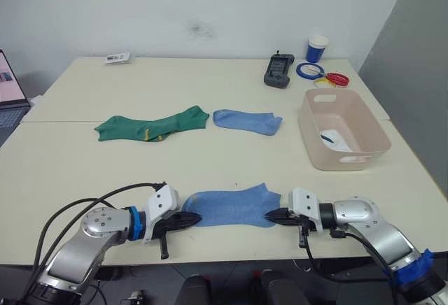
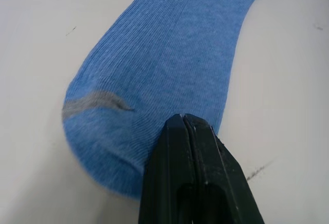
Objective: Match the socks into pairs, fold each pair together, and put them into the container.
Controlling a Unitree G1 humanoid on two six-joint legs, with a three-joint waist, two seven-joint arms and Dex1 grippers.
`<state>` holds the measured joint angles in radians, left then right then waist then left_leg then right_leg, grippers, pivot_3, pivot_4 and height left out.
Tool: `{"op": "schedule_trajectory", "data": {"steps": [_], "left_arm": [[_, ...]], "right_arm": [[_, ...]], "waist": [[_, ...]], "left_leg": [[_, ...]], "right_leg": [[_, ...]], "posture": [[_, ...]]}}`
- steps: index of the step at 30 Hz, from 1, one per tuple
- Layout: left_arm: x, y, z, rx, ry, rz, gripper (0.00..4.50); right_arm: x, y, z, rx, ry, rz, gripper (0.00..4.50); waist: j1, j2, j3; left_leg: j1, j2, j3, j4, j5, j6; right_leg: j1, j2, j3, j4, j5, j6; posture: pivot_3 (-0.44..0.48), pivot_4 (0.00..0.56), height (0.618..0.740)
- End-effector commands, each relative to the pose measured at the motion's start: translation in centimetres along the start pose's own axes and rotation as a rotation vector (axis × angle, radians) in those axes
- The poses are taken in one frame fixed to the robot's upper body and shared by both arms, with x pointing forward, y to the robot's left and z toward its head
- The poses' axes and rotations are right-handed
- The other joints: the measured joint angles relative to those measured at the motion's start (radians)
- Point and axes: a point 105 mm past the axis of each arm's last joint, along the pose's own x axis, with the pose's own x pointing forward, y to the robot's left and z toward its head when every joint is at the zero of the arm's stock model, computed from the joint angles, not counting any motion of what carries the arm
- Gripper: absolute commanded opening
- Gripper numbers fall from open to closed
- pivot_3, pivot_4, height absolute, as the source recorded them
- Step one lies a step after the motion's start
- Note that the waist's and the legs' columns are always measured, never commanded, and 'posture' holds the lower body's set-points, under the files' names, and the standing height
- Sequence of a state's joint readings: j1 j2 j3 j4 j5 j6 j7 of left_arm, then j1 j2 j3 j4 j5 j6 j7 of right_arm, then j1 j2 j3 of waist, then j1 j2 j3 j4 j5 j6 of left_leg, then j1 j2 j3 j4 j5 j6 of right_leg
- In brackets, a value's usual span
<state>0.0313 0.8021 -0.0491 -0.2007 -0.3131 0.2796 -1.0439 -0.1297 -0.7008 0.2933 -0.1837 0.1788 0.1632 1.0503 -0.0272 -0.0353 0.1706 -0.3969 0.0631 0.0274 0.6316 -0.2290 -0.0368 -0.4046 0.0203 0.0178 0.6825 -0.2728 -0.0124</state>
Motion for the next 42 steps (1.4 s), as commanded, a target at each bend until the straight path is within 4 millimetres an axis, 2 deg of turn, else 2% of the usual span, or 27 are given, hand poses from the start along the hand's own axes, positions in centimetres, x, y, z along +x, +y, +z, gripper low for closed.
{"op": "schedule_trajectory", "data": {"steps": [1, 4, 8, 10, 11, 14, 21, 26, 29, 35, 40, 42], "left_arm": [[-1.2, 0.8, 0.0, -0.047, -0.018, 0.042, 0.00], [-1.3, 1.1, 1.9, -0.087, -0.125, 0.045, 0.00], [-1.5, 2.1, 4.1, -0.091, -0.215, 0.092, 0.00], [-1.6, 2.9, 5.4, -0.060, -0.257, 0.137, 0.00], [-1.7, 3.5, 6.5, -0.045, -0.296, 0.170, 0.00], [-1.6, 4.6, 9.5, -0.012, -0.394, 0.229, 0.60], [-0.4, 5.2, 12.9, 0.041, -0.486, 0.255, 2.91], [0.1, 6.4, 13.7, 0.063, -0.504, 0.334, 4.49], [0.5, 6.3, 14.0, 0.068, -0.510, 0.330, 4.49], [0.7, 6.0, 13.9, 0.069, -0.512, 0.323, 4.49], [0.9, 5.9, 14.0, 0.073, -0.513, 0.318, 4.50], [1.0, 5.9, 14.1, 0.075, -0.515, 0.315, 4.50]], "right_arm": [[-1.5, -0.1, 0.2, 0.032, -0.004, -0.009, 0.02], [-1.6, -1.4, 3.7, 0.046, -0.149, -0.065, 0.02], [-1.4, -3.5, 5.4, 0.012, -0.202, -0.168, 0.02], [-1.3, -4.9, 5.6, 0.002, -0.196, -0.230, 0.61], [-1.3, -6.3, 5.6, -0.015, -0.179, -0.298, 0.99], [-1.3, -10.6, 5.4, -0.037, -0.105, -0.483, 2.04], [0.8, -17.1, 4.8, -0.087, 0.000, -0.663, 4.50], [2.1, -20.4, 4.2, -0.065, 0.083, -0.716, 4.50], [2.3, -21.3, 3.8, -0.020, 0.117, -0.738, 4.50], [3.1, -21.7, 3.8, 0.088, 0.125, -0.720, 4.50], [3.5, -21.8, 4.0, 0.136, 0.128, -0.727, 3.38], [3.8, -21.7, 3.8, 0.204, 0.117, -0.729, 2.74]], "waist": [[0.000, 0.000, 0.000], [-0.004, 0.000, 0.000], [-0.003, -0.001, 0.000], [-0.002, -0.001, 0.001], [-0.001, -0.001, 0.001], [0.000, -0.001, 0.001], [-0.006, -0.001, 0.001], [-0.005, -0.001, 0.001], [-0.005, -0.001, 0.001], [-0.005, -0.001, 0.001], [-0.006, -0.001, 0.001], [-0.005, -0.001, 0.001]], "left_leg": [[0.000, 0.000, 0.000, 0.000, 0.000, 0.000], [0.000, 0.001, 0.000, 0.000, 0.000, 0.000], [0.000, 0.001, -0.001, 0.000, 0.000, 0.000], [-0.001, 0.001, -0.001, 0.000, 0.000, 0.000], [-0.001, 0.000, -0.001, 0.000, 0.000, 0.000], [-0.002, -0.001, 0.000, 0.000, 0.000, 0.000], [-0.002, 0.000, 0.001, 0.000, 0.000, 0.000], [-0.002, 0.000, 0.001, 0.000, 0.000, 0.000], [-0.002, 0.000, 0.001, 0.000, 0.000, 0.000], [-0.003, 0.000, 0.002, 0.000, 0.000, 0.000], [-0.002, 0.000, 0.002, 0.000, 0.000, 0.000], [-0.002, 0.000, 0.001, 0.000, 0.000, 0.000]], "right_leg": [[0.000, 0.000, 0.000, 0.000, 0.000, 0.000], [0.000, 0.000, 0.000, 0.000, 0.000, 0.000], [-0.001, 0.002, 0.000, 0.001, 0.000, 0.000], [-0.001, 0.002, -0.001, 0.000, 0.000, 0.000], [-0.001, 0.001, -0.001, 0.000, 0.000, 0.000], [-0.001, 0.001, 0.000, 0.000, 0.001, 0.001], [-0.001, 0.002, 0.002, -0.001, 0.001, 0.002], [-0.002, 0.002, 0.003, 0.000, 0.003, -0.001], [-0.002, 0.002, 0.003, 0.000, 0.004, -0.004], [-0.002, 0.000, 0.003, 0.000, 0.005, -0.004], [-0.002, 0.000, 0.002, 0.001, 0.005, -0.004], [-0.002, 0.000, 0.002, 0.001, 0.005, -0.004]], "posture": [[0.000, 0.150, 0.740], [0.000, 0.150, 0.740], [0.000, 0.150, 0.740], [0.000, 0.150, 0.740], [0.000, 0.150, 0.740], [0.000, 0.150, 0.740], [0.000, 0.150, 0.740], [0.000, 0.150, 0.740], [0.000, 0.150, 0.740], [0.000, 0.150, 0.740], [0.000, 0.150, 0.740], [0.000, 0.150, 0.740]]}}
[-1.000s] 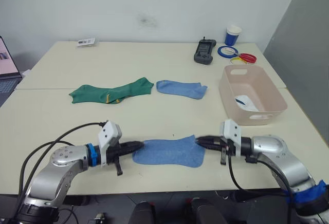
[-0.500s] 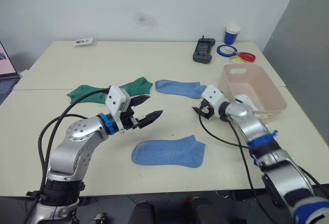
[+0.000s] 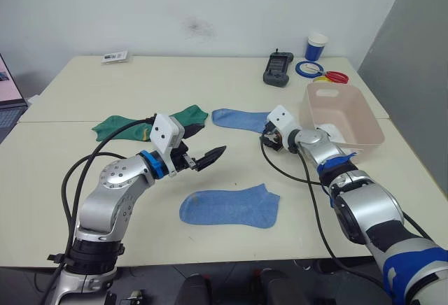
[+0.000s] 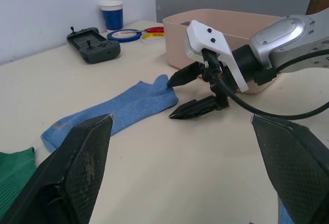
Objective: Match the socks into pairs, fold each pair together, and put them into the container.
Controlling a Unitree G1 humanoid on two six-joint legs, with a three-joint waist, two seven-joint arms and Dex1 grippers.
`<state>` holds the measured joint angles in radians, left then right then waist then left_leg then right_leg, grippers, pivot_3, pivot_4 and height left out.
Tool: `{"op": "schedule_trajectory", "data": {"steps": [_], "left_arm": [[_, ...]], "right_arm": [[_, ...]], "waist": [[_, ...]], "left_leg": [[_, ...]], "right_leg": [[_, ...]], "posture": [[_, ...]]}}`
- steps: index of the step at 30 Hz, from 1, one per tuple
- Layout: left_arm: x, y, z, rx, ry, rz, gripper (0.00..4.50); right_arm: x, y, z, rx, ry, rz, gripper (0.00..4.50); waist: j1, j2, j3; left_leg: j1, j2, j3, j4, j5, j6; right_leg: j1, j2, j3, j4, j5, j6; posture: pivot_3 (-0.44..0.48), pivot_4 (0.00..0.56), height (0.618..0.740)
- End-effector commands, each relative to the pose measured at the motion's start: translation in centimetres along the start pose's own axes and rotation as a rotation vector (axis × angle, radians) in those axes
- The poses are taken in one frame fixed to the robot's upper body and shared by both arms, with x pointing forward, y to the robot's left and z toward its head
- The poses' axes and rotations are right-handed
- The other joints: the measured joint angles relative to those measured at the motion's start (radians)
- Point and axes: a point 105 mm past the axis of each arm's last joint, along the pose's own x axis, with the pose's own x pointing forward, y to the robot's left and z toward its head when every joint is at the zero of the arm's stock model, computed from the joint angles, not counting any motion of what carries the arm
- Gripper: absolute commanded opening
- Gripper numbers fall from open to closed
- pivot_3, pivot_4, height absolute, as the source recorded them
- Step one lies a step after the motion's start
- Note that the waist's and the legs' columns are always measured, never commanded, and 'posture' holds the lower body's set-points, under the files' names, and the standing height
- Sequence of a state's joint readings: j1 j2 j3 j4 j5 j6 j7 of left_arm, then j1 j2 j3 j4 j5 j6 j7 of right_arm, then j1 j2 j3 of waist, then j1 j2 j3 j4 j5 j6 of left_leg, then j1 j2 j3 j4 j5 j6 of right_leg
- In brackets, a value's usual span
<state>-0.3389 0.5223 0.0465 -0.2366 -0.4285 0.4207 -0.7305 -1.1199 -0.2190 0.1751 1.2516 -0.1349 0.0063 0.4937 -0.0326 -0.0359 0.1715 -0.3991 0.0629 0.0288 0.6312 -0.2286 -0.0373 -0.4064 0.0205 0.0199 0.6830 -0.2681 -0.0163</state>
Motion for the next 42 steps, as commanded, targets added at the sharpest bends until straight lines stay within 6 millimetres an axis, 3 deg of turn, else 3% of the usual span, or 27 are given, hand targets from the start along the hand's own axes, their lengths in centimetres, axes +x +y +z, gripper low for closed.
{"op": "schedule_trajectory", "data": {"steps": [1, 8, 14, 18, 22, 26, 37, 42], "left_arm": [[0.4, -0.3, 1.2, 0.043, -0.043, -0.012, 4.50], [0.6, -0.6, 1.2, 0.039, -0.047, -0.016, 4.50], [0.2, -0.7, 0.8, 0.029, -0.034, -0.015, 4.50], [-1.3, -0.2, -0.2, 0.021, 0.018, -0.014, 4.50], [-2.8, 0.1, -0.7, 0.013, 0.061, -0.021, 4.50], [-4.5, 0.2, -1.2, 0.006, 0.110, -0.030, 4.50], [-6.1, 0.5, -1.9, -0.013, 0.168, -0.046, 4.50], [-7.1, 0.1, -2.5, -0.049, 0.229, -0.081, 4.50]], "right_arm": [[0.1, -0.5, 0.6, 0.080, 0.002, -0.029, 2.38], [0.0, -0.9, 0.4, 0.157, 0.005, -0.063, 0.02], [0.1, -0.4, 1.5, 0.070, -0.046, -0.018, 0.02], [0.0, 2.8, 2.7, -0.103, -0.134, 0.176, 0.02], [-1.5, 6.0, 2.9, -0.174, -0.226, 0.336, 0.02], [-5.0, 8.5, 3.0, -0.222, -0.314, 0.430, 0.02], [-11.9, 11.2, 2.8, -0.282, -0.326, 0.649, 0.02], [-15.8, 13.4, 0.5, -0.275, -0.263, 0.828, 0.02]], "waist": [[0.000, 0.000, 0.000], [0.000, 0.000, 0.000], [0.000, 0.000, 0.000], [-0.003, 0.001, 0.000], [-0.002, 0.001, 0.000], [0.003, 0.002, 0.001], [0.003, 0.001, 0.001], [0.004, 0.001, 0.001]], "left_leg": [[0.000, 0.000, 0.000, 0.000, 0.000, 0.000], [0.000, 0.000, 0.000, 0.000, 0.000, 0.000], [0.000, 0.000, 0.000, 0.000, 0.000, 0.000], [0.000, 0.000, 0.000, -0.001, 0.000, 0.000], [0.000, 0.001, -0.002, -0.002, 0.000, 0.000], [-0.001, 0.002, -0.003, -0.002, 0.000, 0.000], [-0.001, 0.000, -0.001, -0.002, 0.000, 0.000], [-0.001, 0.000, -0.003, -0.002, 0.000, 0.000]], "right_leg": [[0.000, 0.000, 0.000, 0.000, 0.000, 0.000], [0.000, 0.000, 0.000, 0.000, 0.000, 0.000], [0.000, 0.000, 0.000, 0.000, 0.000, 0.000], [0.000, 0.000, 0.000, -0.001, 0.000, 0.000], [-0.001, 0.001, -0.002, -0.001, 0.000, 0.001], [-0.001, 0.000, -0.002, -0.001, -0.001, 0.001], [-0.001, -0.002, -0.002, -0.002, -0.003, 0.005], [-0.001, -0.001, -0.004, -0.002, -0.004, 0.004]], "posture": [[0.000, 0.150, 0.740], [0.000, 0.150, 0.740], [0.000, 0.150, 0.740], [0.000, 0.150, 0.740], [0.000, 0.150, 0.740], [0.000, 0.150, 0.740], [0.000, 0.150, 0.740], [0.000, 0.150, 0.740]]}}
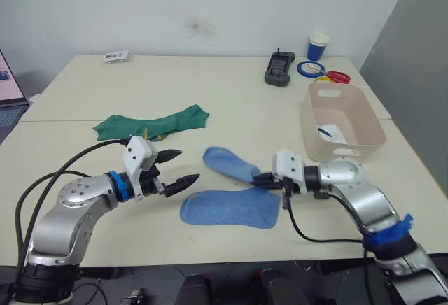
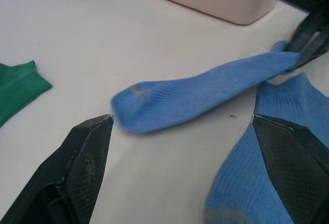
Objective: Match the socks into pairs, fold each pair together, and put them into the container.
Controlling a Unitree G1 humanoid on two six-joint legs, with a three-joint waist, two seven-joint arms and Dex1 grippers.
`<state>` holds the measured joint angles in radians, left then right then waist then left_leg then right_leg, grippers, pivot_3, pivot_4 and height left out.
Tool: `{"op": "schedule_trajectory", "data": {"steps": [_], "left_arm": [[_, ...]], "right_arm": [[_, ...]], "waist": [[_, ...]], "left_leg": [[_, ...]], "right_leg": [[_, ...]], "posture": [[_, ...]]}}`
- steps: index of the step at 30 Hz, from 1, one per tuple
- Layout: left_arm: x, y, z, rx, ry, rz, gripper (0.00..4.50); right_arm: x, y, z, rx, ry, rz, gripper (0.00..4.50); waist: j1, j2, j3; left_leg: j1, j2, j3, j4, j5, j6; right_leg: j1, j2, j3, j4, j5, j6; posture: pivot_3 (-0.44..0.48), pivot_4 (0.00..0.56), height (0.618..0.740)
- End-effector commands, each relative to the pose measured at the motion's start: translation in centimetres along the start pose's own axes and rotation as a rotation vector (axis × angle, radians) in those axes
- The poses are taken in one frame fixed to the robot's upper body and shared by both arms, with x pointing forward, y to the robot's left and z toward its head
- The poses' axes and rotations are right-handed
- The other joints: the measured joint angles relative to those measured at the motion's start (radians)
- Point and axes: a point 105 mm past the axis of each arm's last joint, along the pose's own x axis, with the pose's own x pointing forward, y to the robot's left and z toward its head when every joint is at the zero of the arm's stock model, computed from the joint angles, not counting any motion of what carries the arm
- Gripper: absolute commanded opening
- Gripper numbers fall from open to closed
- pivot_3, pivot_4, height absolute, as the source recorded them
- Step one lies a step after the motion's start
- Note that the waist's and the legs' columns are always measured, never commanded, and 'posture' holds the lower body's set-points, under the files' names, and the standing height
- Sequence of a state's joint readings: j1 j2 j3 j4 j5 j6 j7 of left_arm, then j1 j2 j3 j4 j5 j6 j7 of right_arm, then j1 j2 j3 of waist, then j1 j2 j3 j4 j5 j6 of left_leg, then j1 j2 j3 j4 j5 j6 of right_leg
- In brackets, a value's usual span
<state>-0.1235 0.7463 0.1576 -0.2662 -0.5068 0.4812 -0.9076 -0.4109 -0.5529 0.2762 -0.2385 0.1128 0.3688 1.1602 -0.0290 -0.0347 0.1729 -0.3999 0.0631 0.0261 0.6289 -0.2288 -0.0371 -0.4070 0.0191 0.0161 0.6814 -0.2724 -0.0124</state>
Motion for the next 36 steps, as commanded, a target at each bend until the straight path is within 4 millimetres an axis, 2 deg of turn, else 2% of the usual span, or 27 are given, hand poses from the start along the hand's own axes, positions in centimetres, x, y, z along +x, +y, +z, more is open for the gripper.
{"op": "schedule_trajectory", "data": {"steps": [1, 3, 5, 8, 12, 13, 16, 18, 20, 25, 27, 29, 30, 32, 35, 36], "left_arm": [[-0.8, -0.3, 0.6, 0.010, 0.002, -0.018, 4.50], [-0.8, -0.3, 0.5, 0.007, 0.011, -0.020, 4.50], [-0.5, -0.3, 0.4, 0.009, 0.013, -0.018, 4.50], [0.2, -0.2, 0.1, 0.019, 0.020, -0.012, 4.50], [0.8, 0.1, -0.1, 0.013, 0.026, -0.013, 4.50], [0.9, 0.2, -0.3, 0.007, 0.031, -0.015, 4.50], [1.7, 0.4, -1.1, -0.004, 0.060, -0.028, 4.50], [2.4, 0.4, -1.9, -0.009, 0.086, -0.044, 4.50], [3.5, 0.7, -3.0, -0.016, 0.128, -0.047, 4.50], [5.7, 0.6, -3.9, -0.020, 0.149, -0.059, 4.50], [6.4, 0.1, -4.3, -0.020, 0.164, -0.084, 4.50], [6.7, 0.0, -4.6, -0.012, 0.176, -0.087, 4.50], [6.9, 0.0, -4.7, -0.012, 0.177, -0.085, 4.31], [7.0, 0.0, -4.6, -0.012, 0.176, -0.091, 3.87], [7.0, -0.3, -4.5, -0.012, 0.175, -0.106, 2.95], [6.9, -0.2, -4.5, -0.012, 0.175, -0.107, 2.58]], "right_arm": [[-0.7, 3.1, 0.3, 0.001, -0.004, 0.123, 0.02], [-1.1, 4.3, -1.1, -0.001, 0.051, 0.156, 0.02], [-1.3, 4.7, -2.4, -0.015, 0.099, 0.152, 0.02], [-1.4, 4.4, -2.5, 0.021, 0.095, 0.119, 0.64], [-2.0, 3.8, -1.4, 0.076, 0.059, 0.077, 2.10], [-2.3, 3.6, -1.2, 0.097, 0.050, 0.063, 2.35], [-3.5, 2.9, 0.0, 0.254, -0.017, 0.007, 3.39], [-4.2, 1.9, 0.3, 0.345, -0.049, -0.064, 3.39], [-4.7, 1.3, -0.5, 0.411, -0.020, -0.134, 3.39], [-4.4, 1.4, -2.4, 0.496, 0.060, -0.205, 3.39], [-4.2, 1.5, -3.4, 0.530, 0.107, -0.244, 3.39], [-4.0, 1.7, -3.7, 0.552, 0.111, -0.253, 3.39], [-3.8, 1.8, -3.6, 0.562, 0.102, -0.249, 3.42], [-3.5, 2.0, -3.6, 0.588, 0.098, -0.251, 3.03], [-3.2, 2.5, -3.5, 0.589, 0.099, -0.233, 2.14], [-3.1, 2.4, -3.4, 0.593, 0.090, -0.232, 1.70]], "waist": [[0.000, 0.000, 0.000], [0.000, 0.000, 0.000], [-0.001, -0.001, 0.000], [-0.002, -0.001, 0.000], [-0.001, -0.001, 0.000], [-0.001, -0.001, 0.000], [0.000, -0.001, 0.001], [0.001, -0.001, 0.001], [0.002, -0.001, 0.000], [0.002, -0.001, 0.001], [0.001, -0.001, 0.000], [0.001, -0.001, 0.000], [0.001, -0.001, 0.000], [0.001, -0.001, 0.000], [0.001, -0.001, 0.000], [0.001, -0.001, 0.000]], "left_leg": [[0.000, 0.000, 0.000, 0.000, 0.000, 0.000], [0.000, 0.000, 0.000, 0.000, 0.000, 0.000], [0.001, 0.000, 0.001, 0.001, 0.000, 0.000], [0.001, -0.001, 0.001, 0.001, 0.000, 0.000], [0.001, 0.000, 0.001, 0.001, 0.000, 0.000], [0.001, -0.001, 0.001, 0.001, 0.000, 0.000], [0.001, -0.001, 0.001, 0.001, 0.000, 0.000], [0.001, -0.001, 0.000, 0.001, 0.000, 0.000], [0.001, -0.001, 0.000, 0.001, 0.000, 0.000], [0.000, -0.001, 0.001, 0.001, 0.000, 0.000], [0.000, -0.001, 0.000, 0.001, 0.000, 0.000], [0.000, -0.001, 0.000, 0.001, 0.000, 0.000], [0.000, -0.001, 0.000, 0.001, 0.000, 0.000], [0.000, -0.001, 0.000, 0.001, 0.000, 0.000], [0.000, -0.001, 0.000, 0.001, 0.000, 0.000], [0.000, -0.001, 0.000, 0.001, 0.000, 0.000]], "right_leg": [[0.000, 0.000, 0.000, 0.000, 0.000, 0.000], [0.000, -0.001, 0.000, 0.000, 0.000, 0.000], [0.000, -0.001, 0.001, 0.000, 0.000, 0.000], [0.000, 0.000, 0.001, 0.000, 0.000, 0.000], [0.000, 0.001, 0.001, 0.000, 0.000, 0.000], [0.000, 0.001, 0.001, 0.000, 0.000, 0.000], [0.000, 0.001, 0.001, 0.000, 0.000, 0.000], [0.001, 0.001, 0.001, 0.000, 0.000, 0.000], [0.001, 0.001, 0.001, 0.000, 0.000, 0.000], [0.000, 0.001, 0.001, -0.001, 0.000, 0.000], [0.000, 0.001, 0.001, -0.001, 0.000, 0.000], [0.000, 0.002, 0.001, 0.000, 0.000, 0.000], [0.000, 0.002, 0.001, 0.000, 0.000, 0.000], [0.000, 0.002, 0.001, 0.000, 0.000, 0.000], [0.001, 0.002, 0.001, 0.000, 0.000, 0.000], [0.001, 0.002, 0.001, 0.000, 0.000, 0.000]], "posture": [[0.000, 0.150, 0.740], [0.000, 0.150, 0.740], [0.000, 0.150, 0.740], [0.000, 0.150, 0.740], [0.000, 0.150, 0.740], [0.000, 0.150, 0.740], [0.000, 0.150, 0.740], [0.000, 0.150, 0.740], [0.000, 0.150, 0.740], [0.000, 0.150, 0.740], [0.000, 0.150, 0.740], [0.000, 0.150, 0.740], [0.000, 0.150, 0.740], [0.000, 0.150, 0.740], [0.000, 0.150, 0.740], [0.000, 0.150, 0.740]]}}
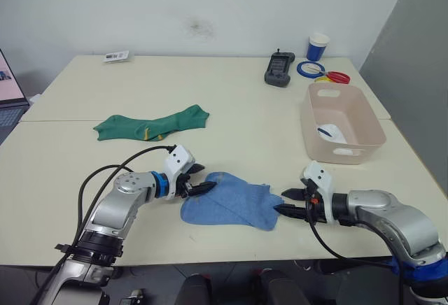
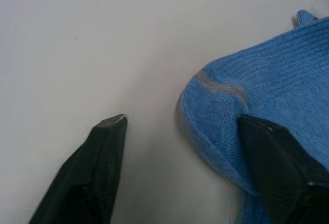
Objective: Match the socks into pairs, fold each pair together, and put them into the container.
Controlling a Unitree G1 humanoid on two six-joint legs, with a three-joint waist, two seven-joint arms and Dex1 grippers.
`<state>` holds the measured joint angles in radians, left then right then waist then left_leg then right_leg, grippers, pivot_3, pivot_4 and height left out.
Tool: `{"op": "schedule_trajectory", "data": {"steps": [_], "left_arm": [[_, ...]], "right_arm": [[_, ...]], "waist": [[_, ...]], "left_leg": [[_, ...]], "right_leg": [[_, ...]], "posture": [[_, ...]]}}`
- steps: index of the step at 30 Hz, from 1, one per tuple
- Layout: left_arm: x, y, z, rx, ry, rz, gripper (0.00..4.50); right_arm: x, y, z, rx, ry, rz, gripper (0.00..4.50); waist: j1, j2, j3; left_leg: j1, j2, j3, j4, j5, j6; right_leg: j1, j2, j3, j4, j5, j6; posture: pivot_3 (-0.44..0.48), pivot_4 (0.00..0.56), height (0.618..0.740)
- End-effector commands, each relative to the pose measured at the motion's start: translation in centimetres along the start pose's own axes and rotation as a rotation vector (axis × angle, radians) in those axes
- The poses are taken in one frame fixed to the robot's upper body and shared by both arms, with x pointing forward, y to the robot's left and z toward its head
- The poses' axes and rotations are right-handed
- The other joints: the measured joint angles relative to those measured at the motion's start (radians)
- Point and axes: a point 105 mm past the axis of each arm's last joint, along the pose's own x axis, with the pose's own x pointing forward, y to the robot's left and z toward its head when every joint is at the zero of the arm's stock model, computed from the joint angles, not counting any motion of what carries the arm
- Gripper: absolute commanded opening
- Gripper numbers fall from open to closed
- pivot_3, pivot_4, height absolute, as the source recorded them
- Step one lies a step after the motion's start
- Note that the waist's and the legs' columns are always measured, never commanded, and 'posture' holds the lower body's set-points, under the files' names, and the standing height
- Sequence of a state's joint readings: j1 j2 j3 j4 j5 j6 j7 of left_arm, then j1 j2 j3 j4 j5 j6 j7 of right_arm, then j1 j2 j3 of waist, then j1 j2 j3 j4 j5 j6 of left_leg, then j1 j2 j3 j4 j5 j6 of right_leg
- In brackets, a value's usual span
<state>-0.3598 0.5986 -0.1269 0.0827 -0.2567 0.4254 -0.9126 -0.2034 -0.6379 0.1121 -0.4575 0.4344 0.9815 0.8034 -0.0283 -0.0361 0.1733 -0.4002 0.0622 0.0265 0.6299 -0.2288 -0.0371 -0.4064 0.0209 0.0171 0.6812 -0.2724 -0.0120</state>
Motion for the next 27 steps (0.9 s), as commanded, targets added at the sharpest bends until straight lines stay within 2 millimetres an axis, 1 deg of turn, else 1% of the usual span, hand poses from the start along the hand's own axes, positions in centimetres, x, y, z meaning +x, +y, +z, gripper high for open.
{"op": "schedule_trajectory", "data": {"steps": [1, 4, 5, 8, 14, 19, 22, 27], "left_arm": [[0.1, -0.5, 0.3, 0.020, -0.004, -0.034, 2.25], [-0.1, -0.6, 0.5, 0.017, -0.017, -0.034, 1.29], [-0.2, -0.6, 0.6, 0.015, -0.021, -0.034, 0.99], [-0.7, -0.7, 0.9, 0.004, -0.045, -0.027, 0.02], [-2.9, -1.1, 2.0, -0.031, -0.107, 0.001, 0.02], [-4.4, -1.6, 2.5, -0.066, -0.139, 0.033, 0.02], [-5.0, -1.8, 2.6, -0.076, -0.151, 0.048, 0.02], [-5.3, -2.3, 2.8, -0.088, -0.162, 0.040, 0.02]], "right_arm": [[-0.1, 0.6, 1.0, -0.025, -0.040, 0.014, 1.34], [-0.3, 0.5, 1.5, -0.041, -0.050, 0.016, 0.24], [-0.4, 0.5, 1.7, -0.040, -0.054, 0.017, 0.00], [-0.7, 0.5, 2.1, -0.055, -0.060, 0.021, 0.00], [-1.4, 0.9, 3.1, -0.101, -0.054, 0.058, 0.00], [-1.7, 0.8, 3.3, -0.097, -0.042, 0.067, 0.00], [-1.7, 0.4, 2.9, -0.093, -0.023, 0.052, 0.00], [-1.4, -0.3, 2.5, -0.105, 0.002, 0.022, 0.00]], "waist": [[0.000, 0.000, 0.000], [0.000, 0.000, 0.000], [0.000, 0.000, 0.000], [-0.001, 0.000, 0.000], [-0.002, 0.000, 0.000], [-0.002, 0.000, 0.000], [-0.001, 0.000, 0.000], [-0.001, 0.000, 0.000]], "left_leg": [[0.000, 0.000, 0.000, 0.000, 0.000, 0.000], [0.000, 0.000, 0.000, 0.000, 0.000, 0.000], [0.000, 0.000, 0.000, 0.000, 0.000, 0.000], [0.000, 0.000, 0.000, 0.000, 0.000, 0.000], [0.000, 0.001, 0.000, 0.000, 0.000, 0.000], [0.000, 0.001, -0.001, 0.000, 0.000, 0.000], [0.000, 0.001, 0.000, 0.000, 0.000, 0.000], [0.000, 0.000, 0.000, 0.000, 0.000, 0.000]], "right_leg": [[0.000, 0.000, 0.000, 0.000, 0.000, 0.000], [0.000, 0.000, 0.000, 0.000, 0.000, 0.000], [0.000, 0.000, 0.000, 0.000, 0.000, 0.000], [0.000, 0.001, 0.000, 0.000, 0.000, 0.000], [0.000, 0.001, 0.000, 0.000, 0.000, 0.000], [0.000, 0.001, 0.000, 0.000, 0.000, 0.000], [0.000, 0.000, 0.000, 0.000, 0.000, 0.000], [0.000, 0.000, 0.000, 0.000, 0.000, 0.000]], "posture": [[0.000, 0.150, 0.740], [0.000, 0.150, 0.740], [0.000, 0.150, 0.740], [0.000, 0.150, 0.740], [0.000, 0.150, 0.740], [0.000, 0.150, 0.740], [0.000, 0.150, 0.740], [0.000, 0.150, 0.740]]}}
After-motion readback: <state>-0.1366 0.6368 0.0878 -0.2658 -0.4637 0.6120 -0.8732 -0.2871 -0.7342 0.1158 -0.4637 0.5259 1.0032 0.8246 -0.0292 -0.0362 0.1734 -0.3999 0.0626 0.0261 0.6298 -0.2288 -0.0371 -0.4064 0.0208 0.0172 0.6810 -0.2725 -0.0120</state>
